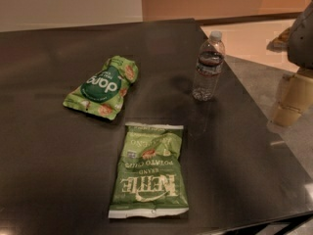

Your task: Move water bottle near green jalapeno chip bag

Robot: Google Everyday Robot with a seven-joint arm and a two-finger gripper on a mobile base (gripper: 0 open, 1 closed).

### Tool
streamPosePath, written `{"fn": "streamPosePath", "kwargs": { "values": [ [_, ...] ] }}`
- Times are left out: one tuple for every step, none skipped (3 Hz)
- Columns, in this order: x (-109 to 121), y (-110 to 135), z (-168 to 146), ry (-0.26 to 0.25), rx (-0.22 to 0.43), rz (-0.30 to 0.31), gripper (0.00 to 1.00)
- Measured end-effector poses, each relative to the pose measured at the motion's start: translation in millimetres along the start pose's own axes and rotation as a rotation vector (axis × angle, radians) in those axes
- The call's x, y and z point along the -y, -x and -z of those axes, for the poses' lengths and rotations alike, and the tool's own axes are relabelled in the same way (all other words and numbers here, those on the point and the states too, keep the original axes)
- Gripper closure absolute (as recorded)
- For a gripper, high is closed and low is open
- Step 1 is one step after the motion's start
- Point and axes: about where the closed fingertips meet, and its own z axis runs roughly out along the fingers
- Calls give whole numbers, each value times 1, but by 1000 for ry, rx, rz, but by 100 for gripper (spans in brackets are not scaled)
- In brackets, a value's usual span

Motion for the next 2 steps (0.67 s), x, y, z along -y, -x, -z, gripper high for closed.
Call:
{"fn": "streamPosePath", "kwargs": {
  "values": [
    [0, 0, 0, 0, 0, 0, 0],
    [22, 9, -18, 10, 36, -34, 0]
  ]
}}
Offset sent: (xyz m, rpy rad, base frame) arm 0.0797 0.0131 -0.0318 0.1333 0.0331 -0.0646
